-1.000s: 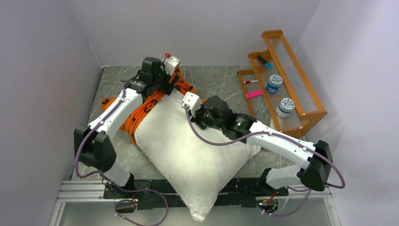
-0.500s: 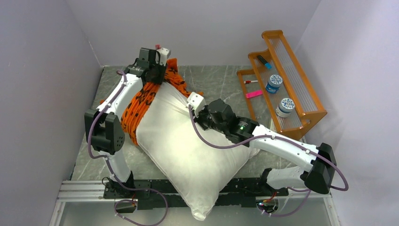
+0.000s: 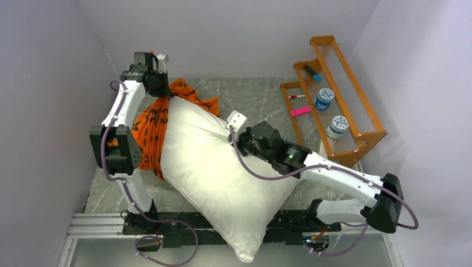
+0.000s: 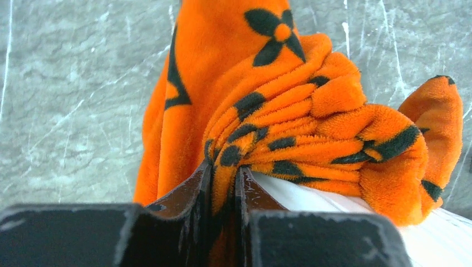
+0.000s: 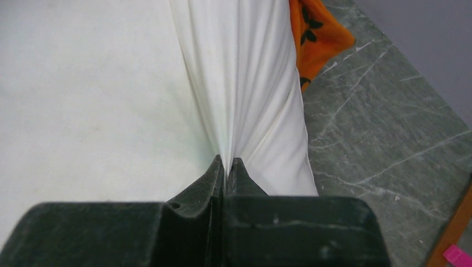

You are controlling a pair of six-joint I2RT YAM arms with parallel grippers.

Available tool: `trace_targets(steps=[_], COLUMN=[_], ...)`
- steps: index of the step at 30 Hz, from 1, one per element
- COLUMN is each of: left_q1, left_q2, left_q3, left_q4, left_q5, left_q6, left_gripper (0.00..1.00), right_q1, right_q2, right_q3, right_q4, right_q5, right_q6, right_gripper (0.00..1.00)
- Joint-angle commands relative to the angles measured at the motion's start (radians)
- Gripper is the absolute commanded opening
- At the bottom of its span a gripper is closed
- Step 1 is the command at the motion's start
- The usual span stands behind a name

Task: Remove the pillowcase from the pillow
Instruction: Remove the pillow from the pillowcase.

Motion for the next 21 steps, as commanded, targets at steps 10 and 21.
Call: trace_targets(steps=[10,21], left_q1=[0.179,0.146], left_q2=[-0.078,-0.265], left_q3=[-0.13,-0.377], left_q4=[0.407,0.455], left_q5=[0.083,0.193], left_q6=[-0.121,-0.132], left_gripper=[0.08,0.26], right_q1=[0.004,0.004], right_q2=[-0.036,0.094], right_q3=[-0.005,0.245], right_q4=[-0.195,-0.219], right_q5=[0.131,-0.029], right_q6=[0.027,-0.062], right_gripper=[0.0,0.5])
